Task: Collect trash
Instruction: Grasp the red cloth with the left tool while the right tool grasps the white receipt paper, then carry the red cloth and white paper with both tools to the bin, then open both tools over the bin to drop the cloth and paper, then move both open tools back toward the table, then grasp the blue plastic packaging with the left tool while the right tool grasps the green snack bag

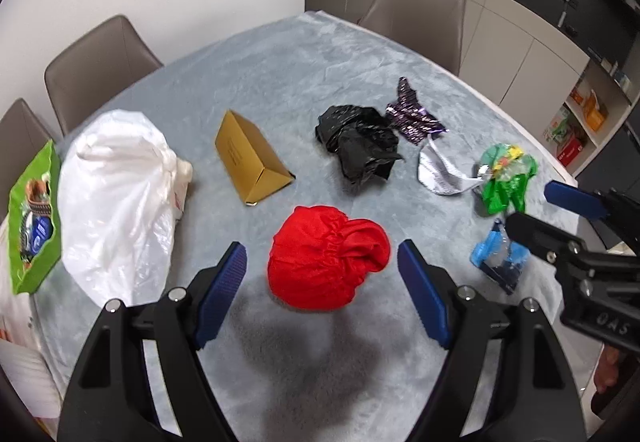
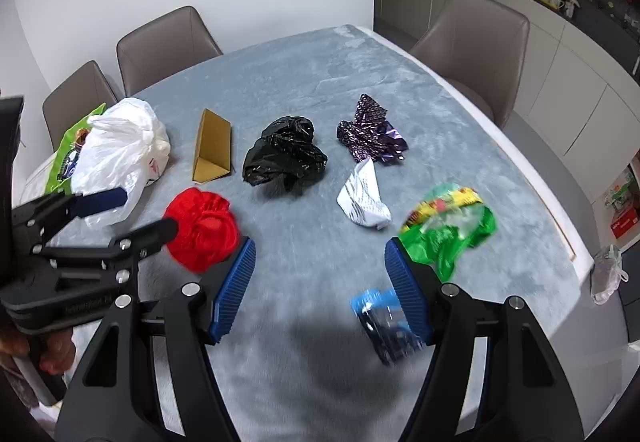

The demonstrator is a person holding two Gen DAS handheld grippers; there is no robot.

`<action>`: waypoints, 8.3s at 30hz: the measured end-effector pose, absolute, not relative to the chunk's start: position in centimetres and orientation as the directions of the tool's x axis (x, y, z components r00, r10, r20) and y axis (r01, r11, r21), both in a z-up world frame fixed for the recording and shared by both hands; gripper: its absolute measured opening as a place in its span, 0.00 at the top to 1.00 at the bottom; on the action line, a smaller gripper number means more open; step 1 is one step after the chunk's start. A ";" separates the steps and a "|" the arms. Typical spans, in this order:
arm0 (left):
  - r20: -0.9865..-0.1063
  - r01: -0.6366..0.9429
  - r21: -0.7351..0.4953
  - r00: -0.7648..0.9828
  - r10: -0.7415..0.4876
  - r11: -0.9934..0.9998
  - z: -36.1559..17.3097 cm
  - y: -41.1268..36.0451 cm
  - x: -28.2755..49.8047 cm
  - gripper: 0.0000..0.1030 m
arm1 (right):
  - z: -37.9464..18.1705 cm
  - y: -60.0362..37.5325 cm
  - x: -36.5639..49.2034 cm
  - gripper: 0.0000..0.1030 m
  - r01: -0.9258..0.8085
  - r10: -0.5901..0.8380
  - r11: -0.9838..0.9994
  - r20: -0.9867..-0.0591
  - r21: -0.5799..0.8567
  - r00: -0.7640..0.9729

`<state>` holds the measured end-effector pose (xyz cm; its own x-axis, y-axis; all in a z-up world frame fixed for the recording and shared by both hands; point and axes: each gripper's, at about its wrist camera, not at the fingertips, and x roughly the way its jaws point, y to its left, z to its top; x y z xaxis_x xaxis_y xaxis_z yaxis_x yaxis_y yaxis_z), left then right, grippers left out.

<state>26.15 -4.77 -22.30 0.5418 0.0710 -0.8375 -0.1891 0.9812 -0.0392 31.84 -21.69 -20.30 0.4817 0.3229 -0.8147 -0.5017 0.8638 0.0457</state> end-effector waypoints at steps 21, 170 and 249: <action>-0.892 -0.109 -0.112 0.450 -0.051 0.988 -29.9 -4.8 30.1 0.34 | -25.1 -18.1 34.9 0.37 -0.517 0.279 0.855 -0.870 0.032 0.408; -0.876 0.861 0.028 0.266 -0.403 0.508 -29.7 -66.5 24.5 0.27 | -27.7 -77.8 11.6 0.60 0.591 -0.251 0.803 -0.854 0.080 0.456; -0.890 0.163 -0.029 0.445 -0.100 0.986 -31.3 -25.8 33.1 0.38 | -26.3 -37.8 38.3 0.60 -0.438 0.244 0.897 -0.890 0.056 0.386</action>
